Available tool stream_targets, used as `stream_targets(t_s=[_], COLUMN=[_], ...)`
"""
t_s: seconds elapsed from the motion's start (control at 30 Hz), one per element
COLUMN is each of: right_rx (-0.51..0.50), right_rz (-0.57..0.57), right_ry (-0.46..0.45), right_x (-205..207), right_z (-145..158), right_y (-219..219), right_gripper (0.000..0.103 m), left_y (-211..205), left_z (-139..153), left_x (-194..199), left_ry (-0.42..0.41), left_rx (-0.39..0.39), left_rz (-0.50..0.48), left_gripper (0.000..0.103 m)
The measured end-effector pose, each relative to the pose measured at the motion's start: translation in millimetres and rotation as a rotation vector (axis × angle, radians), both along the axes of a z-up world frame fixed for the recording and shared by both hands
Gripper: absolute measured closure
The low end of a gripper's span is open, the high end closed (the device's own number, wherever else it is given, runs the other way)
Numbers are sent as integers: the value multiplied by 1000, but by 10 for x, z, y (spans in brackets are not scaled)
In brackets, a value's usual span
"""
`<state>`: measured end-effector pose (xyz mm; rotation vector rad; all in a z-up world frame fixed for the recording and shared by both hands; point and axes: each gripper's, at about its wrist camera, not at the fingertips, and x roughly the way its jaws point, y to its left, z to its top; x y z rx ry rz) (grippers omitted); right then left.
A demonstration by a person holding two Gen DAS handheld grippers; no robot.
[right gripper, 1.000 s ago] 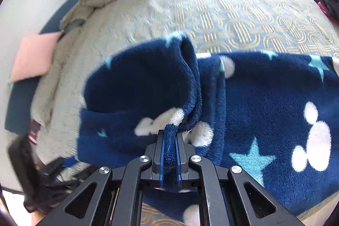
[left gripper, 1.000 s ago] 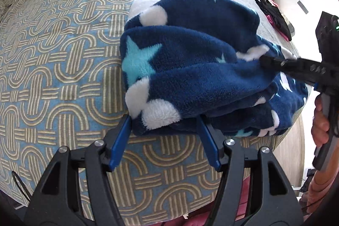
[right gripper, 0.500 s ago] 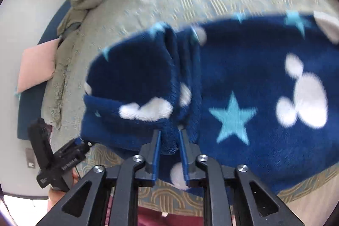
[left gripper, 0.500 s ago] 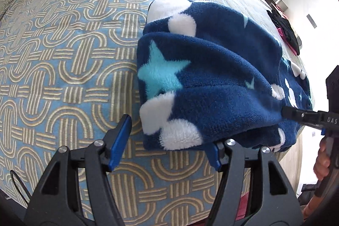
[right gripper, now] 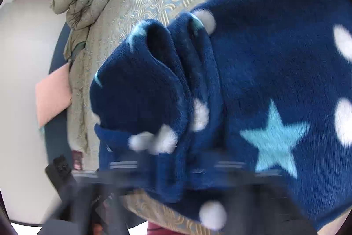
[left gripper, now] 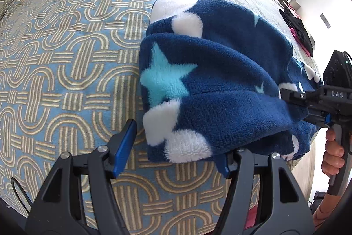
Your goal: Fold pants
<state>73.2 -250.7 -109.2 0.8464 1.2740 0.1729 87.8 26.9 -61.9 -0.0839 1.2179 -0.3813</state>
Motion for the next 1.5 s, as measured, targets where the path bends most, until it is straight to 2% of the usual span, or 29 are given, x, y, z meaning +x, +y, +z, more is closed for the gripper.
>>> stream_targets(t_s=[0.07,0.2,0.3,0.37,0.4,0.43,0.53,0.6,0.67,0.7,0.8,0.87,0.93,1.0,1.07,1.27,1.33,1.4,1.43,1.47,1.5], right_rx=[16,45,-78,-149,-153,-138,-127,-86,-57,-99,-340,-407,-369,-285,-250,-281,-376,-473,-478,-458,-438], right_rz=[-20,-18,-43,-58,-65,-71,-85,-128,-160,-166,-151,-103,8,202,381,772,868,894,917,930,939], right_ry=[-41,-248,-349,-337,-297,-228,-14,24,17,5,-94,-177,-244,-272,-263,-153,-141,-132,-102,-77,-55], right_x=[-23,-244,-476,-570,-593,-603,-667,-721,-730,-698,-547,-390,-76,332,700,1564,1757,1779,1837,1859,1868], right_z=[162,843,1250,1238,1125,934,304,103,107,197,609,816,981,1027,999,677,571,515,440,397,354], right_y=[13,-14,-171,-313,-392,-474,-595,-672,-706,-708,-628,-478,-289,12,416,1433,1648,1753,1825,1867,1924], right_gripper=[85,86,85,84,82,78,75,73,71,70,67,59,55,53,53,51,39,33,33,35,55], left_y=[-25,-68,-216,-362,-420,-470,-540,-525,-495,-473,-437,-441,-470,-483,-467,-315,-298,-313,-315,-329,-342], left_z=[30,183,314,306,272,227,118,87,67,56,46,53,57,71,87,88,74,46,43,40,33], left_x=[10,-37,-133,-170,-174,-175,-169,-180,-171,-159,-142,-167,-186,-206,-225,-214,-182,-140,-131,-128,-133], left_ry=[-8,-40,-86,-90,-84,-77,-47,-36,-30,-24,-13,-18,-21,-27,-31,-14,-16,-17,-22,-27,-25], left_rx=[0,-52,-81,-68,-53,-31,7,12,17,12,-15,-16,-14,-10,-11,-53,-62,-73,-75,-83,-78], left_rz=[1,-24,-85,-131,-141,-145,-153,-156,-150,-144,-125,-124,-133,-141,-139,-125,-124,-131,-134,-149,-159], left_gripper=[38,38,38,38,38,38,38,38,38,38,38,38,38,38,38,38,38,38,43,57,59])
